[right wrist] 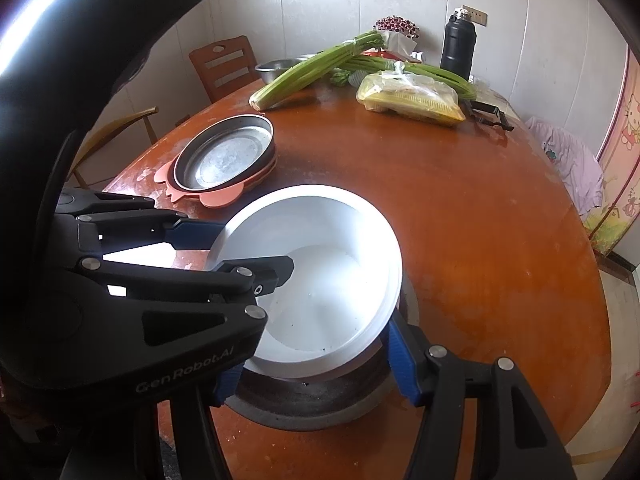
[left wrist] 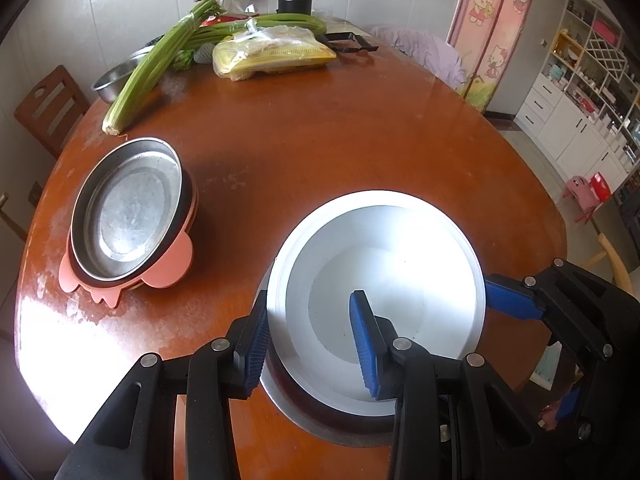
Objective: Organize plates and bowls
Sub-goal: 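Open the left tool to release the stacked bowl, then grasp the deep steel bowl rim with the left tool while the right tool grips the rim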
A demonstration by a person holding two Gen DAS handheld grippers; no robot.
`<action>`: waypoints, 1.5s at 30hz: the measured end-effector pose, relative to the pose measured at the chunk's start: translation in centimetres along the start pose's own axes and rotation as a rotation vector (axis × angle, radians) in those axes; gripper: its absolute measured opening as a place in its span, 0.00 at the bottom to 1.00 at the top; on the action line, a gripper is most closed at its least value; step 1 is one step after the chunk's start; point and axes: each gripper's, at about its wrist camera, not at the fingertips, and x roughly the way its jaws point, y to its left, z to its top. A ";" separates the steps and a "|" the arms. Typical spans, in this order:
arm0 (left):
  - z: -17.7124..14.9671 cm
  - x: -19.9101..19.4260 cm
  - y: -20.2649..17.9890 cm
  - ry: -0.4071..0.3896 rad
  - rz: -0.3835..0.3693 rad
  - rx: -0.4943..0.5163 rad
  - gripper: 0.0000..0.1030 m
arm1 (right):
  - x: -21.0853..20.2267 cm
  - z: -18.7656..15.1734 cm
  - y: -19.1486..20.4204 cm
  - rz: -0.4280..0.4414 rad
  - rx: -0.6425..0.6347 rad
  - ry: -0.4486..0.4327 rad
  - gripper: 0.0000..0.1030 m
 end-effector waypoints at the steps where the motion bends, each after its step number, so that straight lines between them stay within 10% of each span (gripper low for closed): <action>1: 0.0 0.0 0.0 0.000 -0.001 0.000 0.37 | 0.0 0.0 0.0 -0.001 0.000 0.000 0.60; 45: 1.1 -2.4 0.9 -0.065 0.001 -0.019 0.50 | -1.1 1.9 -1.8 -0.059 0.020 -0.048 0.61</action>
